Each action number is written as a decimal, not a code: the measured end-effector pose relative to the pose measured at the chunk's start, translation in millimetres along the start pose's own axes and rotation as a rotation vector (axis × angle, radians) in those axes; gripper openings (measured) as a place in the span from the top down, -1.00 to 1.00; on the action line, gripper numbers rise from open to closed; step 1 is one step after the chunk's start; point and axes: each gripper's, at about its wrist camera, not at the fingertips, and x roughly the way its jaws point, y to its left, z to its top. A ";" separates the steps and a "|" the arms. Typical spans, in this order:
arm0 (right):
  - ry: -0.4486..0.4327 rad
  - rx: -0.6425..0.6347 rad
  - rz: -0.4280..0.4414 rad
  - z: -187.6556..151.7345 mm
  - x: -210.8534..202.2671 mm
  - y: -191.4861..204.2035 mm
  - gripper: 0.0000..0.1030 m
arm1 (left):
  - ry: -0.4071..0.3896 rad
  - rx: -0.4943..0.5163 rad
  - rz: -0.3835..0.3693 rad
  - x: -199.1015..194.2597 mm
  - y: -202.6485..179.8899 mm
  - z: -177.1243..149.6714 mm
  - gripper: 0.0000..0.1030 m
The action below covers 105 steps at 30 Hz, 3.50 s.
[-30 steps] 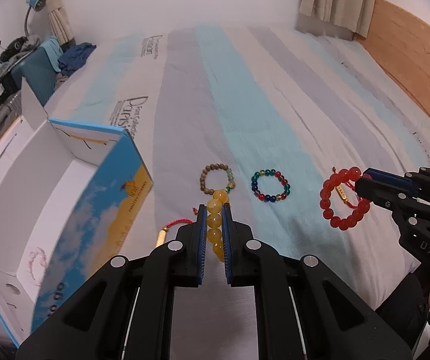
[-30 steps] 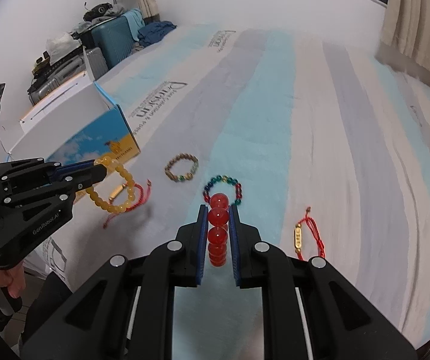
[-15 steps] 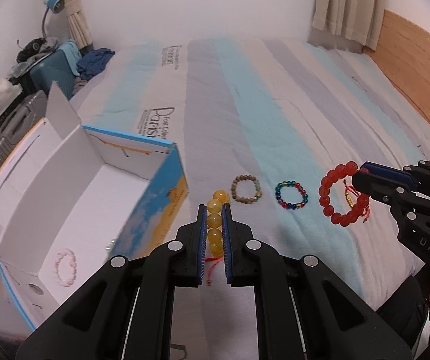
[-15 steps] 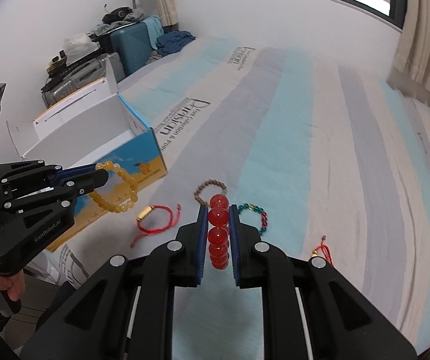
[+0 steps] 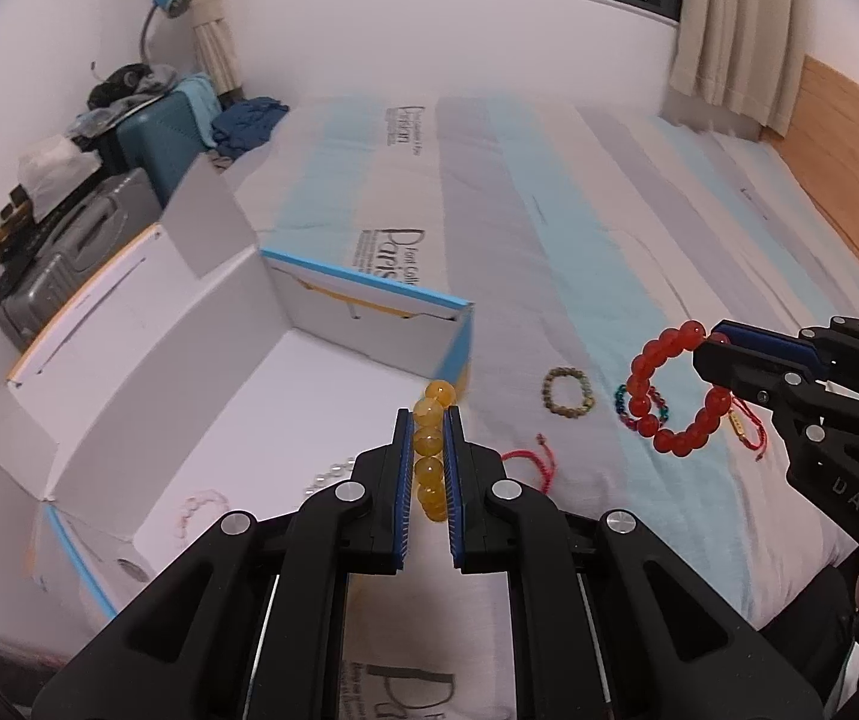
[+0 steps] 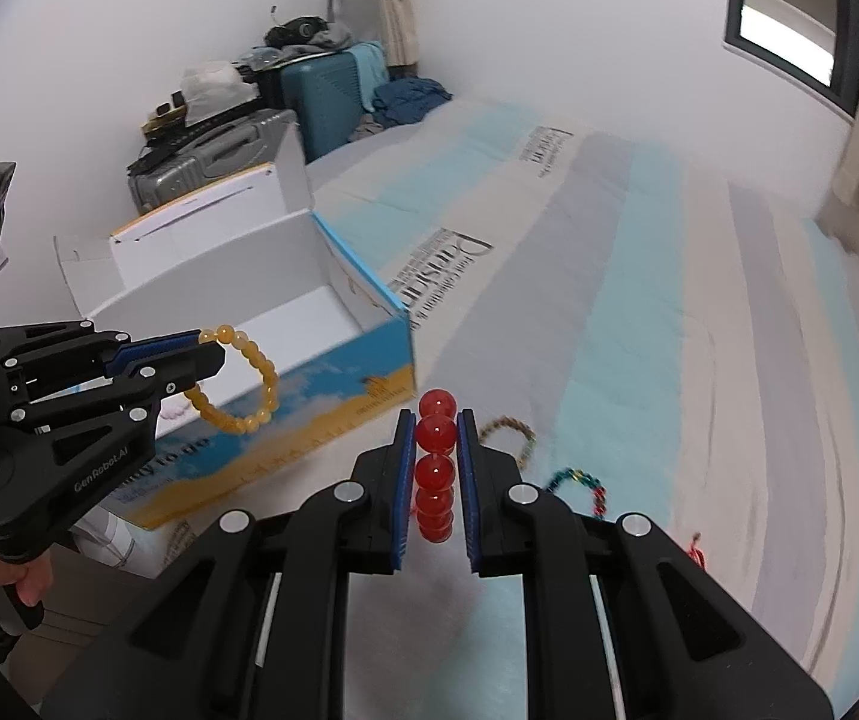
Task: Organize jewelry
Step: 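Lift both bracelets and carry them with both tools over the cardboard box, then open both tools to drop the red and yellow bracelets into the box, then withdraw both tools from the box back toward the red cord bracelets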
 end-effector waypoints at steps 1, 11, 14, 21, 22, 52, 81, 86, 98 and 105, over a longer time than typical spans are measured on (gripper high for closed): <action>-0.003 -0.005 0.003 2.8 0.1 3.7 0.75 | -0.001 -0.003 0.004 -1.2 4.0 -0.1 0.83; -0.025 -0.078 0.051 34.9 7.3 54.5 0.75 | -0.010 -0.060 0.051 -20.9 55.7 -6.0 0.83; -0.030 -0.102 0.066 43.1 11.2 72.1 0.75 | -0.010 -0.081 0.062 -24.7 71.5 -9.0 0.83; -0.022 -0.139 0.095 54.1 24.3 102.4 0.75 | -0.003 -0.115 0.080 -27.0 102.4 -15.7 0.83; -0.019 -0.146 0.099 54.7 27.5 106.4 0.75 | 0.001 -0.123 0.079 -26.2 107.7 -17.3 0.83; 0.253 -0.328 0.163 47.8 151.2 170.4 0.75 | 0.273 -0.148 0.028 73.8 177.2 -63.0 0.83; 0.388 -0.352 0.177 35.3 195.5 181.1 0.71 | 0.410 -0.096 0.081 112.4 179.2 -75.2 0.41; 0.351 -0.342 0.170 35.3 183.5 177.7 0.35 | 0.362 -0.117 0.094 101.3 181.4 -75.1 0.12; 0.258 -0.313 0.172 42.3 145.2 159.9 -0.23 | 0.229 -0.135 0.166 60.8 176.8 -51.7 -0.66; 0.210 -0.296 0.148 45.5 123.4 146.8 -0.50 | 0.190 -0.156 0.163 49.9 166.8 -45.2 -0.88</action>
